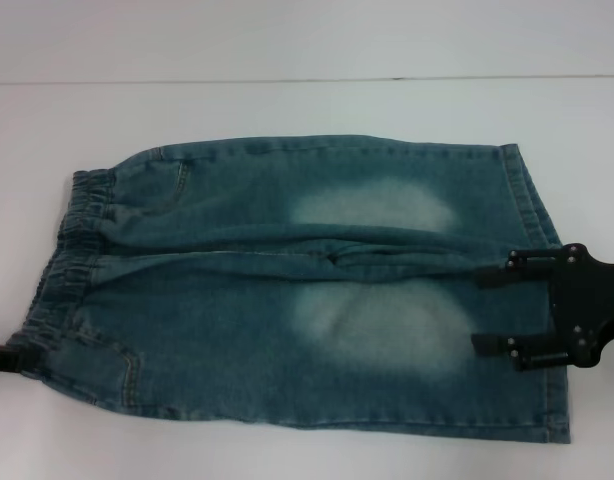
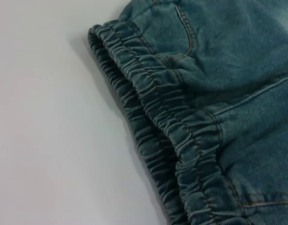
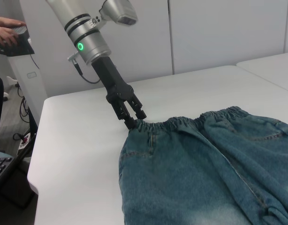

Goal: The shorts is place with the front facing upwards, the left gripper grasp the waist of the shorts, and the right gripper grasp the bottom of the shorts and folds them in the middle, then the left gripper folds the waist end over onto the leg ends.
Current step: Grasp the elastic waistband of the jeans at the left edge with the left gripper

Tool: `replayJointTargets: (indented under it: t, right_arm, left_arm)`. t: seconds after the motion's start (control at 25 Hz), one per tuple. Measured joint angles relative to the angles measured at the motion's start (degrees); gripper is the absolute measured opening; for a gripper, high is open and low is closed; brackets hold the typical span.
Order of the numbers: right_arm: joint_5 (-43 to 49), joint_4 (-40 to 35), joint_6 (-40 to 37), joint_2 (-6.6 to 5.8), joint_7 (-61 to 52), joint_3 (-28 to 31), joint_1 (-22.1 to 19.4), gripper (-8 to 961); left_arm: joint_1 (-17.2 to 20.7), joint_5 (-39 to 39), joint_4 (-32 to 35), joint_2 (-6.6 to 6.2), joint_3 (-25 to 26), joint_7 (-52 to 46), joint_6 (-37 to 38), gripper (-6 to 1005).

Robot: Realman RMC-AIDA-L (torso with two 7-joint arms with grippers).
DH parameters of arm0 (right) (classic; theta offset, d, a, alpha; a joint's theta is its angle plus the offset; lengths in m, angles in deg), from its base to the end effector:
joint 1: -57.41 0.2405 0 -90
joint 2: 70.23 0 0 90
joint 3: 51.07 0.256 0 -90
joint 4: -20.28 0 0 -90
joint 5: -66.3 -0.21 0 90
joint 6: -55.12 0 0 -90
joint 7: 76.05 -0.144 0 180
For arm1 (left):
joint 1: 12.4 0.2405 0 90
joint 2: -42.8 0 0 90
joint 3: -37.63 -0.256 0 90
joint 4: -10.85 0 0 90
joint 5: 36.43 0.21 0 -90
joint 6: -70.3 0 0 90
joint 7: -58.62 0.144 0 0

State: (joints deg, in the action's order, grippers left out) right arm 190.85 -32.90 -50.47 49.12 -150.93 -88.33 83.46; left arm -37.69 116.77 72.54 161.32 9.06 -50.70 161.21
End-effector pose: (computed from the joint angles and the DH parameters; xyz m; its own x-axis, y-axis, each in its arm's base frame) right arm 0.2674 0.2926 0.0360 0.9177 -0.1869 -0.3505 -0.2376 -0.9654 -0.1071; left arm -0.3551 0.2953 0.0840 0.5752 0.8083 0.1258 0.7688 -0.4816 -0.4208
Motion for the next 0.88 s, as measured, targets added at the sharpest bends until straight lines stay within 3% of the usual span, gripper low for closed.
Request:
replayJointTargets:
  t: [0.88]
  right_arm:
    - [0.0,0.2,0.8,0.0,0.3,0.9,0.1,789]
  left_arm:
    - [-0.2,0.0,-0.5,0.79,-2.1,0.4,2.3,742]
